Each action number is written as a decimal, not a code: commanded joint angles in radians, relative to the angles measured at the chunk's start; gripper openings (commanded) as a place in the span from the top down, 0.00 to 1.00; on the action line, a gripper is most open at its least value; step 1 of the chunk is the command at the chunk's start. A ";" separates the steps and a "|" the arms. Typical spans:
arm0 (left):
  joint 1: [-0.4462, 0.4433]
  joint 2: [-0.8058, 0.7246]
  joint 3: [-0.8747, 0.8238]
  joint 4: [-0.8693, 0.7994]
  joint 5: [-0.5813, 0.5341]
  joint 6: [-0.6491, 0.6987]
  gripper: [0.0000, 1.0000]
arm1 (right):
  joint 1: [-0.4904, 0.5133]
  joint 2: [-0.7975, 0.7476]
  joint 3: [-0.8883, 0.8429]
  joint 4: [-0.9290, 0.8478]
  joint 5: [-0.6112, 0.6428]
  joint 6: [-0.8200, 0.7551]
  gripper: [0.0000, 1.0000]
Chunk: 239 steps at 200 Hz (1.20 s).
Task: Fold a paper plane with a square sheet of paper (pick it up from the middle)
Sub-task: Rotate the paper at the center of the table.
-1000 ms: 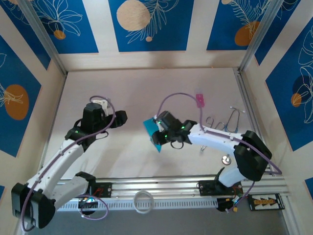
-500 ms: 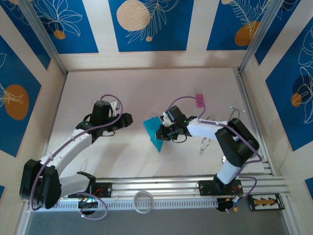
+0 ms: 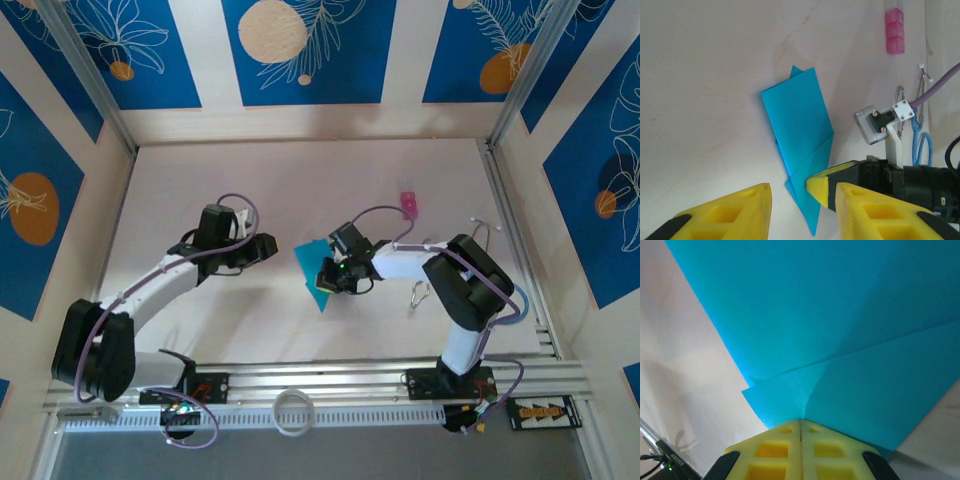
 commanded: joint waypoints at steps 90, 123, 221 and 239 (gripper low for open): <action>-0.099 0.338 0.155 0.186 0.095 -0.132 0.77 | 0.124 -0.026 -0.107 0.144 0.160 0.514 0.93; -0.116 0.417 0.221 0.120 0.075 -0.111 0.78 | 0.115 -0.084 -0.102 0.189 0.143 0.461 0.90; -0.147 0.500 0.275 0.126 0.093 -0.123 0.78 | -0.027 -0.321 -0.224 0.075 0.168 0.234 0.78; -0.147 0.521 0.286 0.125 0.102 -0.119 0.78 | -0.060 -0.320 -0.226 0.079 0.120 0.195 0.78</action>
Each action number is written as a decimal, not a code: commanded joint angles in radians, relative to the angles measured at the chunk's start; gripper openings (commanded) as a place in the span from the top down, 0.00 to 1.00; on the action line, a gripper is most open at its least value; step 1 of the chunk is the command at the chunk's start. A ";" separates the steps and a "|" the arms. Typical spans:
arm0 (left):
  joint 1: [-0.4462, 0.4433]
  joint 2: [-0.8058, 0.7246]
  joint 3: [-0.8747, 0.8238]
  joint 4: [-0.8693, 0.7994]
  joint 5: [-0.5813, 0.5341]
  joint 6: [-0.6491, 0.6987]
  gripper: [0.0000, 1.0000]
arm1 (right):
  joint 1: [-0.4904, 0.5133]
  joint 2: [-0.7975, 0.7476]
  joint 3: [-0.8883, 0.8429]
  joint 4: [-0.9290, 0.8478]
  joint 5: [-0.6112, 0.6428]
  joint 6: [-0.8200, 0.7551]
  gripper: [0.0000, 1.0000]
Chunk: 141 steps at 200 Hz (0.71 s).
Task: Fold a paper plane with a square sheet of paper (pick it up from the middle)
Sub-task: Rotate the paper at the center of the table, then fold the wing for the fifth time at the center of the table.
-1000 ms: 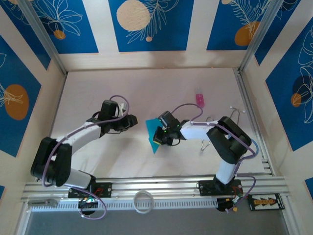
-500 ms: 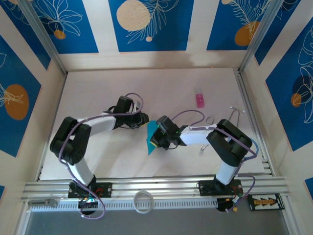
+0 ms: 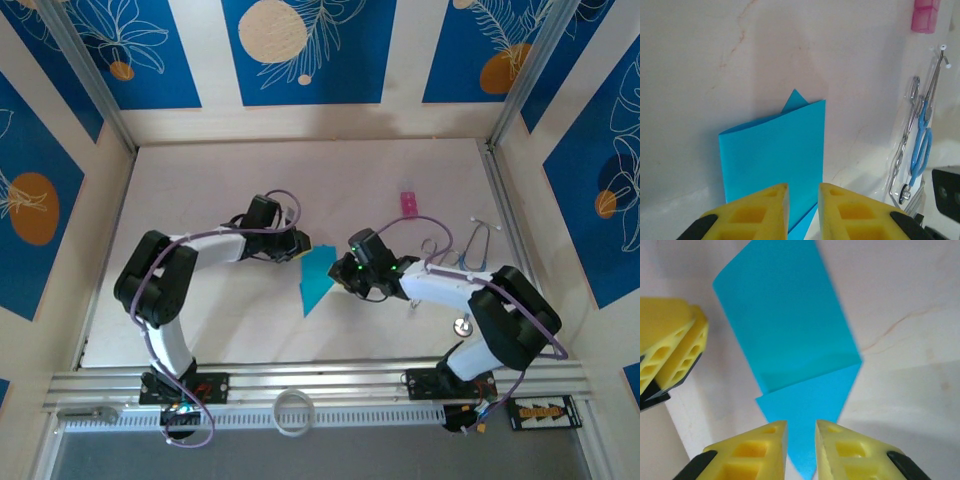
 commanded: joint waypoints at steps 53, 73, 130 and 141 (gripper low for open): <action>-0.009 0.074 0.043 -0.056 -0.008 0.027 0.80 | -0.098 0.042 -0.007 -0.004 -0.166 -0.149 0.76; -0.009 0.085 0.027 -0.075 -0.031 0.048 0.81 | -0.114 0.064 0.001 -0.009 -0.186 -0.161 0.74; -0.007 0.118 -0.038 -0.057 -0.034 0.076 0.87 | -0.151 0.124 0.043 -0.024 -0.258 -0.223 0.66; -0.006 0.118 -0.046 -0.058 -0.038 0.085 0.87 | -0.157 0.134 0.048 -0.017 -0.273 -0.231 0.65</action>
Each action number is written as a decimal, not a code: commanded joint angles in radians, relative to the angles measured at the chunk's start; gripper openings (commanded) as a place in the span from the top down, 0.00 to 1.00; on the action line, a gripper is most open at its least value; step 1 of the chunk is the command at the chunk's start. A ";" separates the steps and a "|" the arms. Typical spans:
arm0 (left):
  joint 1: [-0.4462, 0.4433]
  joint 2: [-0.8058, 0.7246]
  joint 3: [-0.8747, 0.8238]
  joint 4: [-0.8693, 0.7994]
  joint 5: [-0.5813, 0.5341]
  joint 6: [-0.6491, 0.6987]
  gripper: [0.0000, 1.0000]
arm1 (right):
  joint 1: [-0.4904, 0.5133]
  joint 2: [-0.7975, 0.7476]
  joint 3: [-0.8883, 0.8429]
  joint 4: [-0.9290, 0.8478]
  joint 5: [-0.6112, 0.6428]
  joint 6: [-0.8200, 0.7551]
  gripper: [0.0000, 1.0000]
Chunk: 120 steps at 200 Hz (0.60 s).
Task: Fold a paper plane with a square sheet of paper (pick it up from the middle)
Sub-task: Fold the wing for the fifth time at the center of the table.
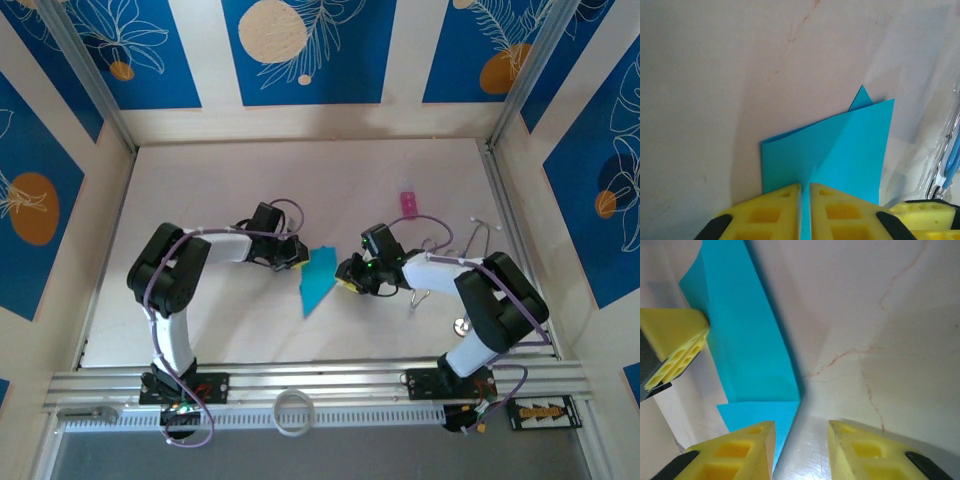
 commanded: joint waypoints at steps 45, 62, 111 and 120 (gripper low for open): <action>-0.004 0.023 -0.044 -0.045 -0.022 0.067 0.88 | -0.026 0.079 0.069 0.027 -0.122 -0.048 0.65; -0.003 0.021 -0.039 -0.049 -0.022 0.070 0.88 | -0.027 0.086 0.069 0.033 -0.103 -0.030 0.65; -0.003 0.021 -0.036 -0.045 -0.015 0.071 0.88 | -0.036 0.100 0.063 0.067 -0.106 -0.018 0.65; -0.003 0.020 -0.037 -0.046 -0.015 0.072 0.88 | -0.040 0.104 0.063 0.074 -0.115 -0.019 0.65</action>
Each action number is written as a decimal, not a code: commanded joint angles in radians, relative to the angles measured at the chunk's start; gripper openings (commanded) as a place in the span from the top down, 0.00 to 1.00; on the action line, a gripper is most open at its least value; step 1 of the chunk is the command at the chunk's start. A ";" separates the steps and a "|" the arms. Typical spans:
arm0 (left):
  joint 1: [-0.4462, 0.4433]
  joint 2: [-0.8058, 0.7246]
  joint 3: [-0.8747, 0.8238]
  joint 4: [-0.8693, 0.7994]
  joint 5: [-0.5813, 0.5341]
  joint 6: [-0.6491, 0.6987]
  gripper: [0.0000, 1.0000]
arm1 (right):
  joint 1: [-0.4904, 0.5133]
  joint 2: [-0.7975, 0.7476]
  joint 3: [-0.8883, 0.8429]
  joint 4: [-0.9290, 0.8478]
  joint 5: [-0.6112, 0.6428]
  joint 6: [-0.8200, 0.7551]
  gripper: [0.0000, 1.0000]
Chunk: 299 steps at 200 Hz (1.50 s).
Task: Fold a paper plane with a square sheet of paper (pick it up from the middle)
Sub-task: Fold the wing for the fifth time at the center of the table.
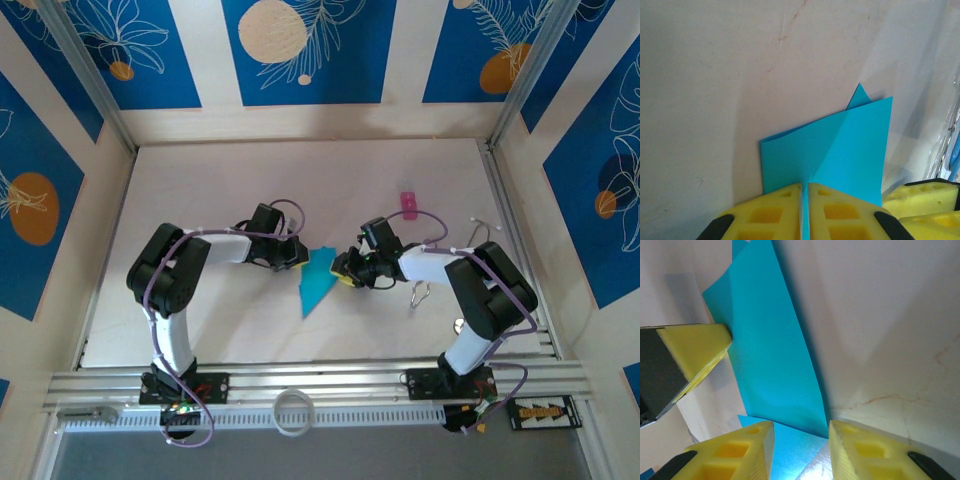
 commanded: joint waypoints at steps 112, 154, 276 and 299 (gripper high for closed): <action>-0.004 0.021 -0.030 -0.054 -0.020 0.035 0.88 | -0.053 0.086 -0.003 0.231 -0.210 -0.042 0.68; -0.004 0.016 -0.037 -0.044 -0.017 0.036 0.89 | -0.073 0.120 0.041 0.169 -0.243 -0.097 0.71; -0.010 -0.127 -0.051 0.031 0.042 -0.015 0.77 | -0.067 0.101 -0.011 0.203 -0.148 0.028 0.98; -0.024 -0.130 -0.052 0.028 0.067 -0.070 0.78 | -0.047 0.089 -0.015 0.200 -0.107 0.072 0.98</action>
